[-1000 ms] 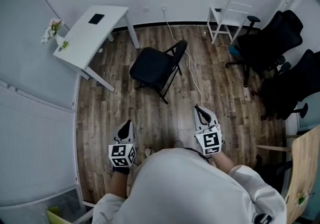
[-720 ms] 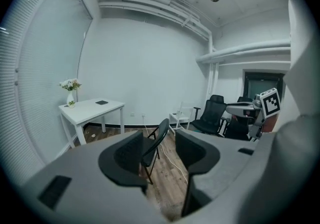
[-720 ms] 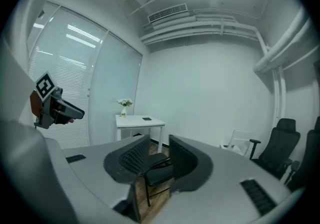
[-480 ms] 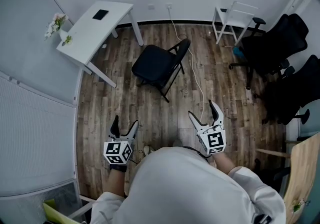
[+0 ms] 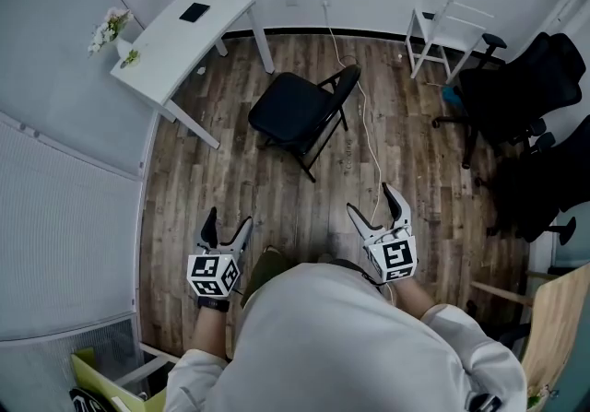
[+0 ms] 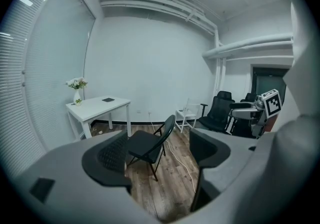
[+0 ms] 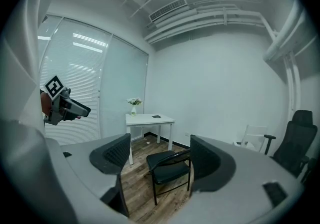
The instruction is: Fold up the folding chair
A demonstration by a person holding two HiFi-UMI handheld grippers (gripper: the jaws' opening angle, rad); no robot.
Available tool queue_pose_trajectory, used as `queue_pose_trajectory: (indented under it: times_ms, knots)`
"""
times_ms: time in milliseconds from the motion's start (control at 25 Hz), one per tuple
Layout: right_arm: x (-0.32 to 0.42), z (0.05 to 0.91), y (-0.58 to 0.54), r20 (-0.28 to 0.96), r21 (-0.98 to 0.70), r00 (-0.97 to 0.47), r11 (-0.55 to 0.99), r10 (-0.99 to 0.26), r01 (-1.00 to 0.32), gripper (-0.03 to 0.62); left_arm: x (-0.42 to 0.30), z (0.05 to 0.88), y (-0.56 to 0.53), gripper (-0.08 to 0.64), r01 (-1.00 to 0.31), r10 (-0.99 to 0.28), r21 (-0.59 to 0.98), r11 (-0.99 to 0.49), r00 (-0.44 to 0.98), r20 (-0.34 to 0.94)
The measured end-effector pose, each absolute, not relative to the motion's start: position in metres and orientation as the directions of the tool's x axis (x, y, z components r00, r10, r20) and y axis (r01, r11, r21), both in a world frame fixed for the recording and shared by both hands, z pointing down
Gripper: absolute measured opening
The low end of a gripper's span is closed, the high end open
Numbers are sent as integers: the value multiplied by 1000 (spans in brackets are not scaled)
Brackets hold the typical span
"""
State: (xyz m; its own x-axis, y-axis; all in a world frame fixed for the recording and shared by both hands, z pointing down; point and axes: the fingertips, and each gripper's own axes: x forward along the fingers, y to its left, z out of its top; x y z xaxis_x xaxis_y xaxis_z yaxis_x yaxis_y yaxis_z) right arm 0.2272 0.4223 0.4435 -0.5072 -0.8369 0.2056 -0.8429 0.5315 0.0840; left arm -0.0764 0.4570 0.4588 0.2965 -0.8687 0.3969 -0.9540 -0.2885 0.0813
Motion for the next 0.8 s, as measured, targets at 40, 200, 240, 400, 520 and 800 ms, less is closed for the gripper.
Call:
queue_pose_trajectory:
  times_ms: [40,200,240,400,520,800]
  knots:
    - [225,444,418,209,82,-510,534,-835,-841,377,-77,462,455,389,-953,-865,82,-291,299,403]
    - [212,445,394,224,70,-523,549,-822,-833,376,-87,467,433,388,-953,-857,92,-288,299,419]
    - [209,445,389,229,63,-528,553,-818,-831,376,-89,466,426,388,-954,-855,95,-284,297,424]
    - [195,440,379,247,41,-564,590,-788,-807,376,-100,456,409,388,-958,-855,90,-271,282,435]
    - [177,449,361,285,40,-603,638,-745,-769,376,-117,446,395,388,-970,-876,72,-231,240,418]
    - [164,490,373,371,-7,-667,716,-646,-698,374,-135,495,446,386,-987,-847,110,-113,154,509]
